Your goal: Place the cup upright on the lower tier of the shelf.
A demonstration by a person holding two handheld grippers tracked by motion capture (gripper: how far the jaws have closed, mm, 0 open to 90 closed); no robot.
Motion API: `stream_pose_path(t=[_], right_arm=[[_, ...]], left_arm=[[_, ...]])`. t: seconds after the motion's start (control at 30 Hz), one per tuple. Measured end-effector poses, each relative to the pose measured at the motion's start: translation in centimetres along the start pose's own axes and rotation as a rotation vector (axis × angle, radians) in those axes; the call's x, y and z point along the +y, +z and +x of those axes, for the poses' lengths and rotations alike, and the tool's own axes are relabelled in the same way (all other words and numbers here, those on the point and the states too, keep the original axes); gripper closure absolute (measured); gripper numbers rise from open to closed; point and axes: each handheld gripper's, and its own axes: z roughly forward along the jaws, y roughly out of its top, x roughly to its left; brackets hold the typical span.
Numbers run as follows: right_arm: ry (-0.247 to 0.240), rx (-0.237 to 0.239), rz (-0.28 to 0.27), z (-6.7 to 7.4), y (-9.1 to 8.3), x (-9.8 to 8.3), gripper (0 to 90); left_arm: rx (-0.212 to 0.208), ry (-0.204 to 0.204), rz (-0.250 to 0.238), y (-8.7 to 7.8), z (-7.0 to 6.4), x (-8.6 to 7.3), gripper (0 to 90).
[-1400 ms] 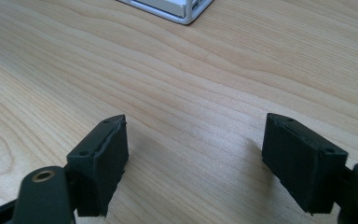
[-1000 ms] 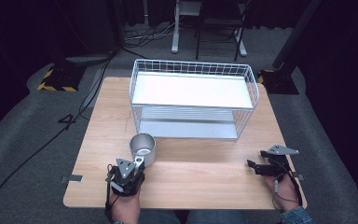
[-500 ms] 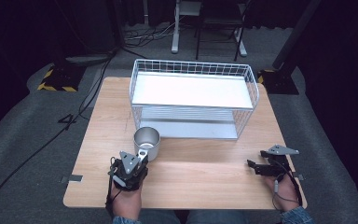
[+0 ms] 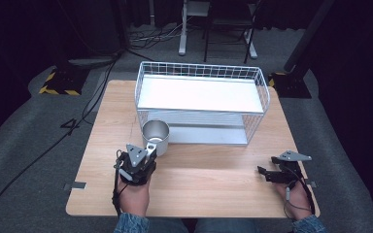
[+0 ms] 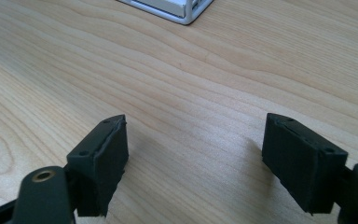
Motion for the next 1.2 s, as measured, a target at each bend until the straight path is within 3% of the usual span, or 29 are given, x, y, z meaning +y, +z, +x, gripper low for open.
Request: stream_pose_path(t=[0.43,0.73,0.87,1.2], right_arm=[[-0.001,0.0,0.0,0.0,0.0,0.0,22.8],[0.0,0.0,0.0,0.0,0.0,0.0,22.7],[0.0,0.0,0.0,0.0,0.0,0.0,22.7],[-0.001,0.0,0.0,0.0,0.0,0.0,22.7]], left_arm=[[-0.018,-0.027,-0.043,2.5,0.7,2.0,71.7],[-0.001,-0.009,-0.078,4.1,0.9,2.5,71.7],[0.026,-0.007,-0.104,5.4,0.9,2.8,71.6],[0.053,-0.024,-0.098,8.0,1.1,3.1,71.7]])
